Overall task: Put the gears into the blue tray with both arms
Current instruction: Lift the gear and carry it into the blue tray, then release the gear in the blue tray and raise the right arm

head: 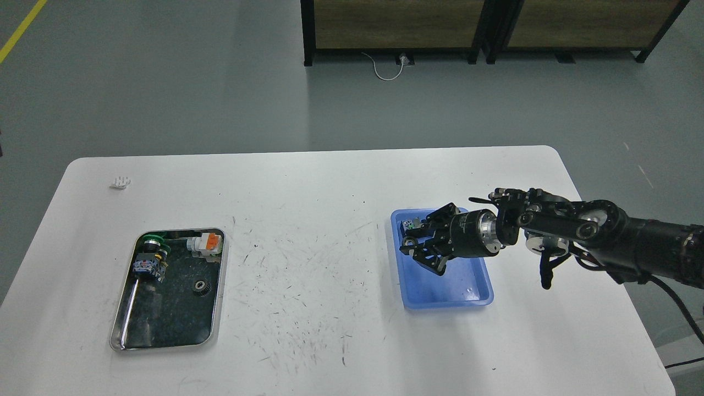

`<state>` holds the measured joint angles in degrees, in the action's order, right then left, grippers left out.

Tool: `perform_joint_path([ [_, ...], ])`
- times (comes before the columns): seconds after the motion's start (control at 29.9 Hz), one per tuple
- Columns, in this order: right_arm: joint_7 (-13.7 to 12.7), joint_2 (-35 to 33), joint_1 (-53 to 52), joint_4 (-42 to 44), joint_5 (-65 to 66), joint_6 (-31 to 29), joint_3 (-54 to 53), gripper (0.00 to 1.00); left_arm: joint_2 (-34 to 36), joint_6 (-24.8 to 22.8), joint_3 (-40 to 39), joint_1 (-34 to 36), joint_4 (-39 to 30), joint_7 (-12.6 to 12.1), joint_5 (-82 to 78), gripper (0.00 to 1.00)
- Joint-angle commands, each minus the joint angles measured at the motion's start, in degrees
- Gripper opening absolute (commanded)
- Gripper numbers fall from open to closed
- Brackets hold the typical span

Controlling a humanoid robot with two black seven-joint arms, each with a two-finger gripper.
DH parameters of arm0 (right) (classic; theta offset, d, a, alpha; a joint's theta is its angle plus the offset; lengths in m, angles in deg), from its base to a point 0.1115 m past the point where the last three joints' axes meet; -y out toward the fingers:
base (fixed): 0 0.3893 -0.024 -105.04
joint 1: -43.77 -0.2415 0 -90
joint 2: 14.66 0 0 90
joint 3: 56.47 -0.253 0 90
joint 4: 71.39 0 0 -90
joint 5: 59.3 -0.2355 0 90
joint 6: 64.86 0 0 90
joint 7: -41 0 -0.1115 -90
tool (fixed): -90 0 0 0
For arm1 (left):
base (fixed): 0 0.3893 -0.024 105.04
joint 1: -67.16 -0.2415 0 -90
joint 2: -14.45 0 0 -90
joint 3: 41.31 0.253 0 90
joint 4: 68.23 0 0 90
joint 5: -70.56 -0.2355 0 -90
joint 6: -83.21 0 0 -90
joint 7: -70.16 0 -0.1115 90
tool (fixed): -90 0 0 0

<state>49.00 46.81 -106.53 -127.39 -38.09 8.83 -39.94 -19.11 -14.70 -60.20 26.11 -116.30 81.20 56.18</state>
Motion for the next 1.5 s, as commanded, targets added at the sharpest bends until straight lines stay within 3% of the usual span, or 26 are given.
perform_joint_path([
  [0.0,0.0,-2.67,1.41,-0.69,0.24,-0.21,0.0,0.26,0.16,-0.01,-0.01,0.0,0.0,0.03,-0.04,0.98],
  [0.47,0.18,-5.75,8.62,0.89,3.4,-0.3,-1.49,0.3,0.43,-0.09,-0.01,0.0,0.0,0.03,-0.04,0.98],
  [0.63,0.18,-5.31,8.71,1.86,3.4,0.23,-1.84,0.42,0.34,-0.09,-0.01,0.09,0.0,0.03,-0.04,0.98],
  [0.9,0.27,-4.78,8.8,2.83,3.23,0.67,-3.24,0.74,0.34,-0.09,-0.01,0.09,0.0,0.03,-0.04,0.98],
  [1.24,0.79,-0.66,5.46,2.74,1.82,0.84,-12.81,0.85,1.3,-1.41,-0.01,0.36,-0.62,0.12,-0.22,0.99],
  [1.47,0.62,2.51,2.3,7.21,0.59,4.53,-26.0,0.89,2.8,-8.78,0.34,0.18,-0.79,5.38,-1.09,0.98],
])
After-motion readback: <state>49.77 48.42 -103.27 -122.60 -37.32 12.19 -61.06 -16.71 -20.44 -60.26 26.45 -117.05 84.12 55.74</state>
